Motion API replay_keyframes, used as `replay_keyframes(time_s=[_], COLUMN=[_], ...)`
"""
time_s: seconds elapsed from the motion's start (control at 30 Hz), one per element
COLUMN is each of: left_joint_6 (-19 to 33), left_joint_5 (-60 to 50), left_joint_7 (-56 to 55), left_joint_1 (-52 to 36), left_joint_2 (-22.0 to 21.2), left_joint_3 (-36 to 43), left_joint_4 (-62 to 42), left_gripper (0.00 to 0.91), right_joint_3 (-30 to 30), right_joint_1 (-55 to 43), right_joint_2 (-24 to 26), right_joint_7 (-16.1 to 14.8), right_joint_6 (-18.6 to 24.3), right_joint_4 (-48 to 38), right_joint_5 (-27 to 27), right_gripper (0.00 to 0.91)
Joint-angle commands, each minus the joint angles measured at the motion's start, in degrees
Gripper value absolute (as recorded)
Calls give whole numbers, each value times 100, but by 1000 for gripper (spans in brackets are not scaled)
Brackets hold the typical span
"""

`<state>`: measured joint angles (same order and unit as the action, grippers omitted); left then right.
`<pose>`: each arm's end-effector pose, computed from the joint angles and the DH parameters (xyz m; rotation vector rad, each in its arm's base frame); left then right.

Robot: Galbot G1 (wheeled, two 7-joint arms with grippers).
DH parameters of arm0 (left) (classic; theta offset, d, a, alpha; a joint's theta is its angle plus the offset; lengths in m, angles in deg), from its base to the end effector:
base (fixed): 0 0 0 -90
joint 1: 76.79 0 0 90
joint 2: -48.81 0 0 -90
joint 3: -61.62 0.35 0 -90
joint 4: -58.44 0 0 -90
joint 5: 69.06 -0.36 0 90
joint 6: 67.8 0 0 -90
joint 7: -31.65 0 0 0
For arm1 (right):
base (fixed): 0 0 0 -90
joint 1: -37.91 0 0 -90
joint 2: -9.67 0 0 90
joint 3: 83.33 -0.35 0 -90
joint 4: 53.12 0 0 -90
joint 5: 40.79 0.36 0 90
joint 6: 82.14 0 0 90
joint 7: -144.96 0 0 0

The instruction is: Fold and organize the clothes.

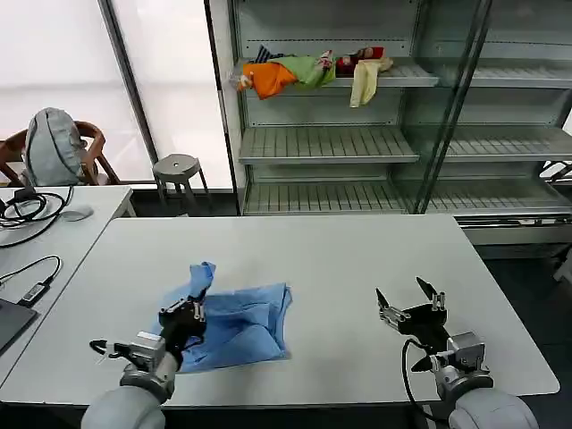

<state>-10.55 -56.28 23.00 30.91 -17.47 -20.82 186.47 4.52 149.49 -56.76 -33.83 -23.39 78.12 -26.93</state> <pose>0.2275 0.0174 -0.2116 -0.2226 -2.8530 -0.2881 0.2151 -0.0544 -0.1918 0.2303 -2.8990 0.2785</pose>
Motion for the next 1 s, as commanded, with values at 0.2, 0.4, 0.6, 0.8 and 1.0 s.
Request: replay_keyframes(time_s=[0.2, 0.4, 0.6, 0.8, 1.0], left_joint_6=[-26, 154, 660, 1014, 1161], left_joint_5=[-436, -157, 552, 797, 742], left_joint_7=[60, 21, 157, 392, 323], left_joint_1=[-410, -492, -562, -392, 5], left_joint_2=[-254, -370, -589, -763, -298], left_joint_3=[958, 1055, 1158, 1101, -115], left_joint_4=[-445, -448, -309, 53, 395], left_gripper=[20, 907, 907, 907, 907], right_joint_3=[26, 33, 35, 52, 72], right_joint_1=[-47, -54, -55, -79, -169], right_joint_2=[-8, -33, -43, -57, -78], right_joint_7=[-7, -12, -18, -29, -59], right_joint_6=[-12, -12, -11, -7, 26], right_joint_4=[-8, -19, -28, -33, -85], right_joint_5=[-10, -23, -27, -34, -28], right_gripper=[907, 907, 907, 907, 907])
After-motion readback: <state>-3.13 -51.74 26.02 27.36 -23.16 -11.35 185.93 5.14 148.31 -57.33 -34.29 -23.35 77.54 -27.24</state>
